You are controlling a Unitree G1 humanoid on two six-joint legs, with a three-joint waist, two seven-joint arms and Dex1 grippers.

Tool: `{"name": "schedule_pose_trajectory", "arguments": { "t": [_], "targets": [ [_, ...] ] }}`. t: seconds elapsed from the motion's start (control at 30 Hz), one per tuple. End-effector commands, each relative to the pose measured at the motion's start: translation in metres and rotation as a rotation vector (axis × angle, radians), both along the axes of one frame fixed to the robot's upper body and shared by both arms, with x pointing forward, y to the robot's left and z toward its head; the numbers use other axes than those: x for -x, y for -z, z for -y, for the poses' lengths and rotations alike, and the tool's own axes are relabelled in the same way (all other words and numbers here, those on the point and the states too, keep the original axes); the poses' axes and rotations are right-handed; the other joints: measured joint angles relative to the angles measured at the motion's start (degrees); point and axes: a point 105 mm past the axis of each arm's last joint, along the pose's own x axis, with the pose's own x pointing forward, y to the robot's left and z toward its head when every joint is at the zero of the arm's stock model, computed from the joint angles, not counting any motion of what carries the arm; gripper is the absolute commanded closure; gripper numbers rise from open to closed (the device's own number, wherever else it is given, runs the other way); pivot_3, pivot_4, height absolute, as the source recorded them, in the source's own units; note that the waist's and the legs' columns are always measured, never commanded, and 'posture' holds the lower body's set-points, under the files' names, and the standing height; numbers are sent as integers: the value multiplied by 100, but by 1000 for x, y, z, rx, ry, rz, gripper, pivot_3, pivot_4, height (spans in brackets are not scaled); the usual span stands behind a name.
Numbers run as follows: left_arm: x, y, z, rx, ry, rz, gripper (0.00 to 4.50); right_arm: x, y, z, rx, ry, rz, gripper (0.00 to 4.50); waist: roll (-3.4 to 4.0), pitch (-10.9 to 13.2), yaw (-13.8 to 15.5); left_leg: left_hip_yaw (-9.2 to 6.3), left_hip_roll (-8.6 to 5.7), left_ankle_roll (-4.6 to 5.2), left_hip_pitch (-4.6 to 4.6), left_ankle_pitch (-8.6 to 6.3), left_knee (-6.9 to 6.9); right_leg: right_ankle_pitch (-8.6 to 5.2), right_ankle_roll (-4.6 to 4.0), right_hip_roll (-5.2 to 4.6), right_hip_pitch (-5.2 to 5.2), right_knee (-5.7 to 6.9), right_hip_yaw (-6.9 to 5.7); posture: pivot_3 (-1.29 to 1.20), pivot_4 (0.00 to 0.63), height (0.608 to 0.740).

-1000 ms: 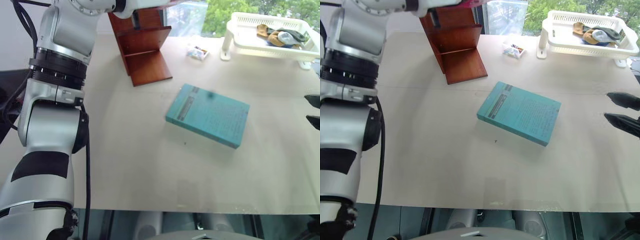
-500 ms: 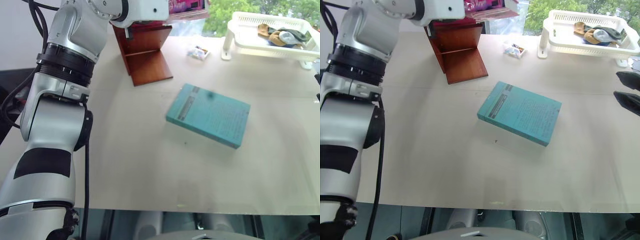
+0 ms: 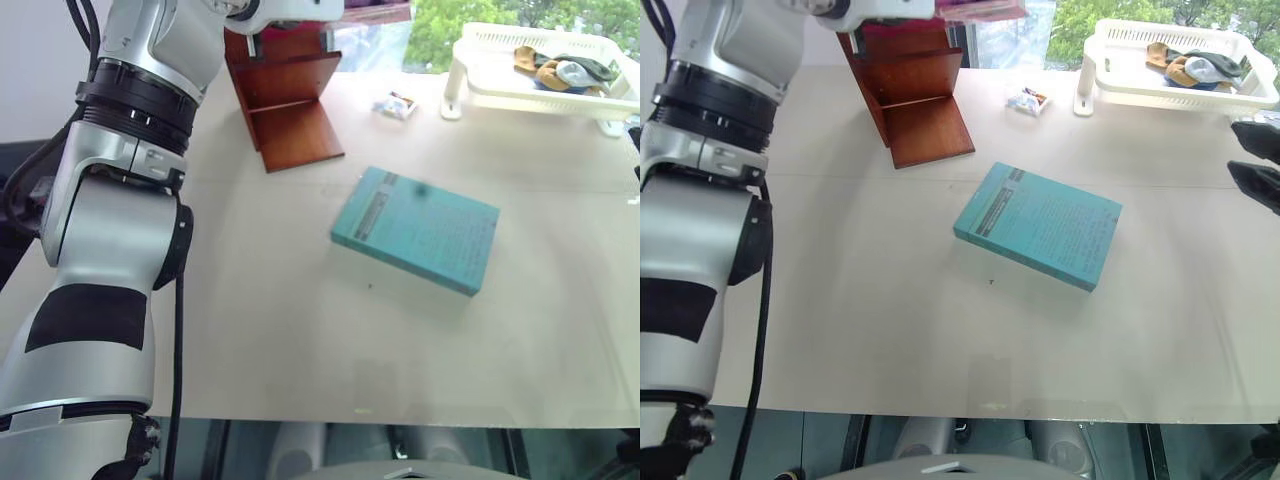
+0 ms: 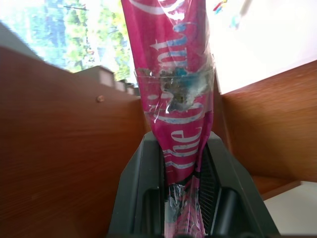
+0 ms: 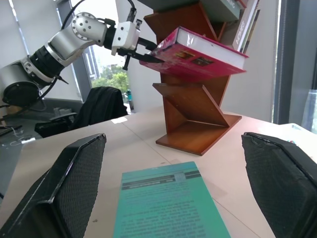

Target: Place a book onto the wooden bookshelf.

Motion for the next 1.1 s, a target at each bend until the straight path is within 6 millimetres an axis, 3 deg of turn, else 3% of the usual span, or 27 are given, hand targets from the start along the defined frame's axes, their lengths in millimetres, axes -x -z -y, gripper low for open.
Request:
{"name": "schedule_pose_trajectory", "arguments": {
  "t": [0.03, 0.23, 0.77, 1.03, 1.07, 1.1],
  "targets": [
    [7, -17, -1, -2, -2, 46, 4120, 8, -8, -2, 15, -69, 55, 0, 0, 0, 2, 1, 0, 0, 0, 0, 0, 0, 0, 0, -1, 2, 1, 0, 150, 740],
    [0, -16, -15, 17, -79, 55, 4120, 2, -11, -2, -8, -64, 62, 0, 0, 0, -10, 13, -1, 4, -1, 3, 5, 0, 0, 0, -22, 35, 19, 0, 150, 740],
    [-13, -10, -24, -8, -170, 8, 4120, -5, -6, -11, 1, -89, 42, 0, 2, 1, -31, 19, -2, 10, -9, 11, 10, 0, 0, -2, -38, 53, 24, 0, 150, 740],
    [-13, -19, -23, 17, -166, 61, 396, -4, -5, -9, 0, -75, 40, 0, 2, 1, -24, 19, -1, 10, -9, 11, 10, 0, 0, -1, -40, 55, 24, 0, 150, 740],
    [-13, -20, -22, 17, -166, 61, 112, -4, -5, -9, 0, -73, 39, 0, 2, 1, -22, 19, -1, 10, -9, 11, 10, 0, 0, -1, -40, 55, 24, 0, 150, 740],
    [-13, -18, -22, 14, -165, 52, 112, -4, -4, -8, -1, -71, 38, 0, 2, 1, -20, 18, -1, 10, -9, 11, 10, 0, 0, -1, -40, 56, 24, 0, 150, 740]
  ]
}}
